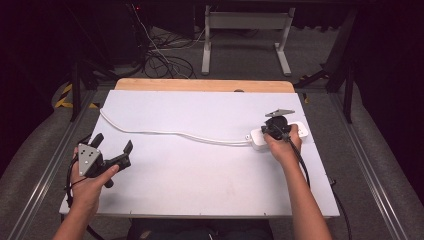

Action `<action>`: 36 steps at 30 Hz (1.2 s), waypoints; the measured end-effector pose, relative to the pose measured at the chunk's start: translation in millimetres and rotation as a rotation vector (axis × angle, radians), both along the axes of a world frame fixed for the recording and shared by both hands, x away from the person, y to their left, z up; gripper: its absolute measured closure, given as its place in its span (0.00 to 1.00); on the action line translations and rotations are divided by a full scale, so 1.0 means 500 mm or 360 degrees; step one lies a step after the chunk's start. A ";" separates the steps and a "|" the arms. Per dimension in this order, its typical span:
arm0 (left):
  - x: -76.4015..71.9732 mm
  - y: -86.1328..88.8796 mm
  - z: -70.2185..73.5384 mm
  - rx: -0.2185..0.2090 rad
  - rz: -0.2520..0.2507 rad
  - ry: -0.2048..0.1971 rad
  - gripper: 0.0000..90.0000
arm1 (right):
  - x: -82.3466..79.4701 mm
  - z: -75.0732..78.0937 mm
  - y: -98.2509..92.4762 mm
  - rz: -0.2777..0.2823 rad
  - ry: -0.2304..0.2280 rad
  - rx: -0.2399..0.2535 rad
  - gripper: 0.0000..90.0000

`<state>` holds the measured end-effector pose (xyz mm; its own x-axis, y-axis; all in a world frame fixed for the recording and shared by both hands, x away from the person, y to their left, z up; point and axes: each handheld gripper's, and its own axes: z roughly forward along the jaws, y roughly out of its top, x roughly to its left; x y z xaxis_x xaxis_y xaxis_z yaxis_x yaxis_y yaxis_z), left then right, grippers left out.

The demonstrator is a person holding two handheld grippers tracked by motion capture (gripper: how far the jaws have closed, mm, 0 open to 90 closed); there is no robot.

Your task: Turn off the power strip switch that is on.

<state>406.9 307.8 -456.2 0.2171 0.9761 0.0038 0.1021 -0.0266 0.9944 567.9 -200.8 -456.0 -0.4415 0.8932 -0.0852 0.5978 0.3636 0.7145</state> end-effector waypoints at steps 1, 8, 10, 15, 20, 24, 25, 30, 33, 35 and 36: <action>0.000 0.000 0.000 -0.0001 0.0000 0.0000 0.04 | 0.001 0.000 -0.001 0.0001 0.0004 0.0009 1.00; 0.001 -0.001 0.000 0.0005 -0.0005 0.0000 0.04 | 0.000 0.000 0.000 -0.0003 0.0003 0.0001 1.00; 0.001 -0.001 0.000 0.0002 -0.0005 0.0000 0.04 | 0.000 0.000 0.000 -0.0002 0.0003 0.0001 1.00; 0.001 -0.001 -0.001 0.0001 -0.0005 0.0001 0.04 | 0.001 0.001 0.001 0.0001 0.0005 -0.0002 1.00; 0.001 -0.002 0.000 0.0006 -0.0005 0.0004 0.04 | 0.001 0.001 0.002 0.0000 0.0006 -0.0008 1.00; 0.001 -0.001 -0.001 0.0002 -0.0003 0.0006 0.04 | 0.000 0.003 0.005 -0.0007 0.0009 -0.0031 1.00; 0.001 -0.001 -0.001 0.0001 -0.0003 0.0007 0.04 | 0.000 0.003 0.006 -0.0007 0.0012 -0.0040 1.00; 0.001 0.000 0.000 0.0000 -0.0002 0.0006 0.04 | -0.003 0.006 0.010 -0.0012 -0.0012 -0.0061 1.00; 0.001 0.000 0.000 -0.0001 0.0000 0.0005 0.04 | -0.005 0.011 0.012 -0.0010 -0.0005 -0.0086 1.00; 0.001 0.000 0.000 -0.0010 -0.0001 0.0005 0.04 | -0.007 0.010 0.011 -0.0016 -0.0028 -0.0114 1.00; 0.001 0.000 0.000 -0.0009 -0.0003 0.0002 0.04 | -0.009 0.012 0.005 -0.0023 -0.0038 -0.0084 1.00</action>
